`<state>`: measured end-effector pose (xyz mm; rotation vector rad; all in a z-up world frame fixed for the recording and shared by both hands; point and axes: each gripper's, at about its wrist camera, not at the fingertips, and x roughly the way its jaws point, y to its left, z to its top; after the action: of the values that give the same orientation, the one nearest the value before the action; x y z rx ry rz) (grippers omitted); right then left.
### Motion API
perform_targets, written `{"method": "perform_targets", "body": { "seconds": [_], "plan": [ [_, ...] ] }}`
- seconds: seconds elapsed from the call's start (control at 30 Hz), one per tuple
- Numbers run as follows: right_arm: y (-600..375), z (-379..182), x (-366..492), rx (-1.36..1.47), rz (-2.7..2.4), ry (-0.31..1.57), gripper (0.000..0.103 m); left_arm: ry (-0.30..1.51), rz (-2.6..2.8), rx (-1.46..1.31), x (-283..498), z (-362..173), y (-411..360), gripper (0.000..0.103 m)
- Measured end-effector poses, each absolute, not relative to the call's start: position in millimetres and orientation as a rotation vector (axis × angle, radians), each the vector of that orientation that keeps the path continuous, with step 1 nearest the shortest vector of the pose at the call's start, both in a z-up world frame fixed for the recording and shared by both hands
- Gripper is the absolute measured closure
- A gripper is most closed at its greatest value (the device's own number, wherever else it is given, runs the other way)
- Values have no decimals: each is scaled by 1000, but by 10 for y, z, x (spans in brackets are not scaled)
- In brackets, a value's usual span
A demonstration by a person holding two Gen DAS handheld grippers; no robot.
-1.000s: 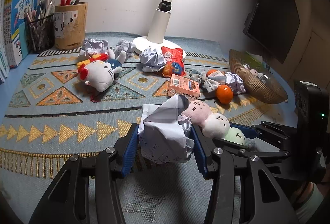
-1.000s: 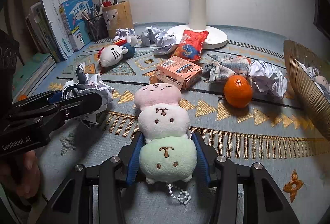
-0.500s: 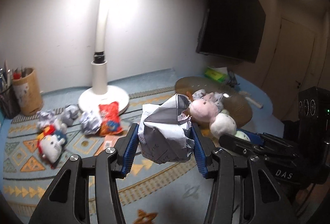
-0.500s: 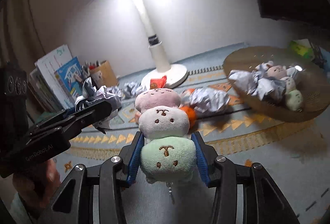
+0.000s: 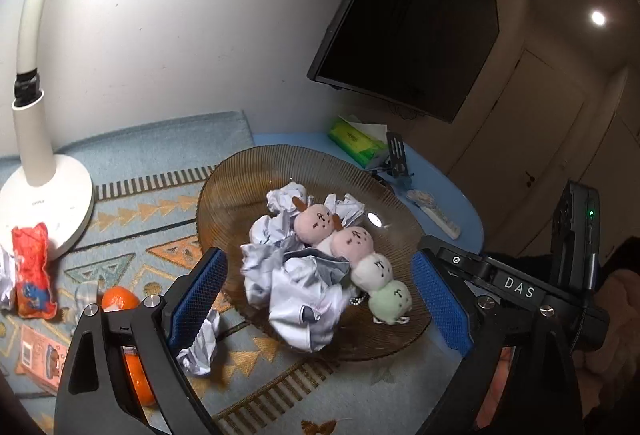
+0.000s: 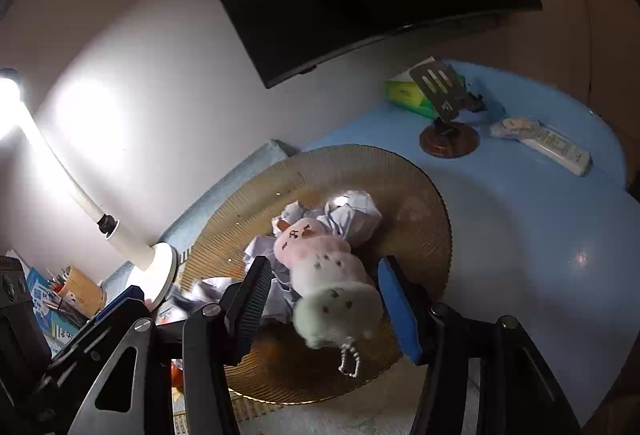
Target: Organize objects
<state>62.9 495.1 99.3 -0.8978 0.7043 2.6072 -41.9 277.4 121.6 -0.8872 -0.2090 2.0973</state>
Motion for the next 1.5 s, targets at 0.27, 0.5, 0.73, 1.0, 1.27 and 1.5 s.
{"method": "perform_targets", "body": {
  "seconds": [0.27, 0.5, 0.73, 1.0, 1.27, 1.5],
  "plan": [
    [4436, 1051, 846, -881, 2774, 684, 41, -274, 2305, -812, 45, 1375, 1480, 7],
    [2946, 1066, 744, -973, 3068, 316, 27, -218, 2627, -869, 381, 954, 419, 1],
    [2148, 446, 407, -1121, 3075, 135, 26, -357, 2689, -984, 278, 461, -22, 1],
    [2212, 89, 233, -1221, 2945, 138, 14, -287, 2719, -1016, 291, 446, 48, 1],
    [2053, 83, 252, -1220, 2924, -29, 11, -460, 2706, -1079, 229, 369, -145, 1],
    [2077, 81, 248, -1216, 2923, -7, 11, -499, 2738, -1061, 264, 369, -205, 1]
  ]
}}
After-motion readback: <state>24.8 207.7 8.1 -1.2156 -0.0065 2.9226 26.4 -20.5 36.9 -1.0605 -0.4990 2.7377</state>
